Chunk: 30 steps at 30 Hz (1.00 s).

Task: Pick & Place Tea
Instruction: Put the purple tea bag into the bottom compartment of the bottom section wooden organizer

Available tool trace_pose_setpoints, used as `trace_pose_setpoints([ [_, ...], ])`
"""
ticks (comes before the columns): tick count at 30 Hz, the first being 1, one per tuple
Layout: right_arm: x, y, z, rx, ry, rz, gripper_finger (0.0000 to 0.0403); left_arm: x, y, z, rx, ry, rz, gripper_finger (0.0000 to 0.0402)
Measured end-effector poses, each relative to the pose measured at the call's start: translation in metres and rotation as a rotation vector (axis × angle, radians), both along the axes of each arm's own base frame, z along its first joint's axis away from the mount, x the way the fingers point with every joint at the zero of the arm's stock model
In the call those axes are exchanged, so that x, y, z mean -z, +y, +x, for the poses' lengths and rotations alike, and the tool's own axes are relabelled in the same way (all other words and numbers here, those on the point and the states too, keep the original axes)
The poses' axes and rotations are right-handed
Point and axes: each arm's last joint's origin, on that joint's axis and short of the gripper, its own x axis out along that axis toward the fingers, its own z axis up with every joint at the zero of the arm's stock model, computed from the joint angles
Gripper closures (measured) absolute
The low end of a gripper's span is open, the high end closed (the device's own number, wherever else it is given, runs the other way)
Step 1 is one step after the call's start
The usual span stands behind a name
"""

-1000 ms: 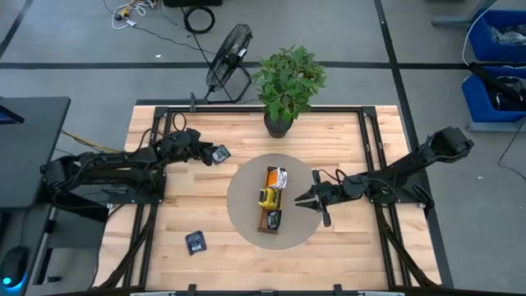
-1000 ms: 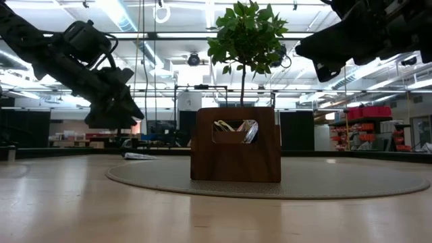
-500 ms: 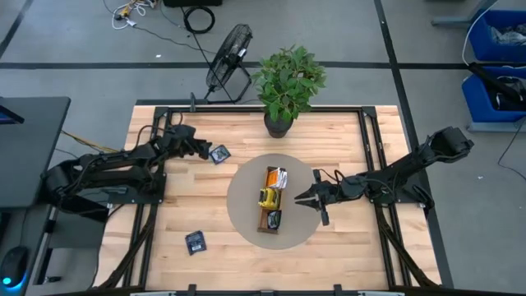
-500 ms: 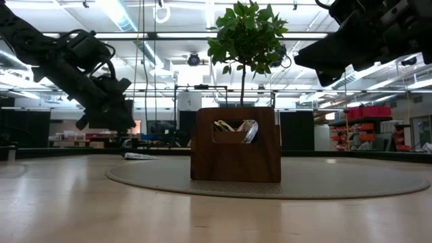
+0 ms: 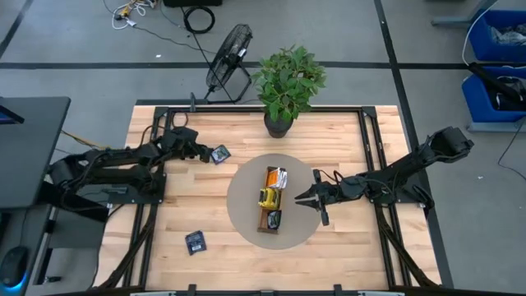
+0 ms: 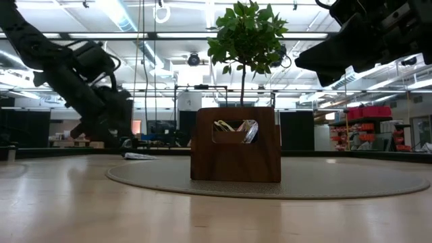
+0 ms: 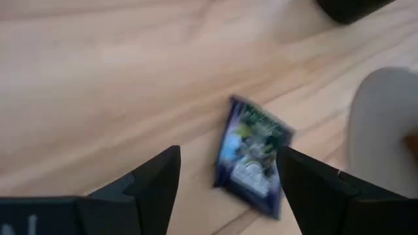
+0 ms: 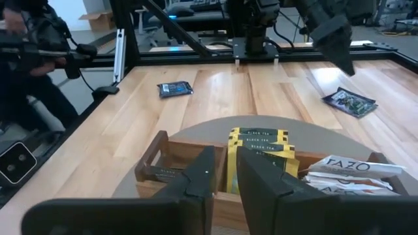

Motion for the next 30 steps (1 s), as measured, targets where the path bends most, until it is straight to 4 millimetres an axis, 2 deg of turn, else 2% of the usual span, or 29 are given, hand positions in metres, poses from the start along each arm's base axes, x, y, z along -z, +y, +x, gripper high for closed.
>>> trace_pose_setpoints([
  [12, 0.001, 0.000, 0.000, 0.002, 0.005, -0.001, 0.0330, 0.020, 0.005, 0.007, 0.002, 0.069, -0.050, 0.0147],
  [20, 0.001, -0.001, 0.000, 0.034, 0.006, -0.007, 0.0330, 0.030, 0.001, 0.018, 0.047, 0.098, -0.028, 0.0154],
  [25, 0.001, -0.001, 0.000, 0.035, 0.006, -0.006, 0.0330, 0.033, -0.001, 0.025, 0.050, 0.130, -0.015, 0.0196],
  [30, 0.001, -0.001, 0.000, 0.037, 0.009, 0.001, 0.0330, 0.026, 0.004, 0.034, 0.082, 0.136, 0.005, 0.0279],
])
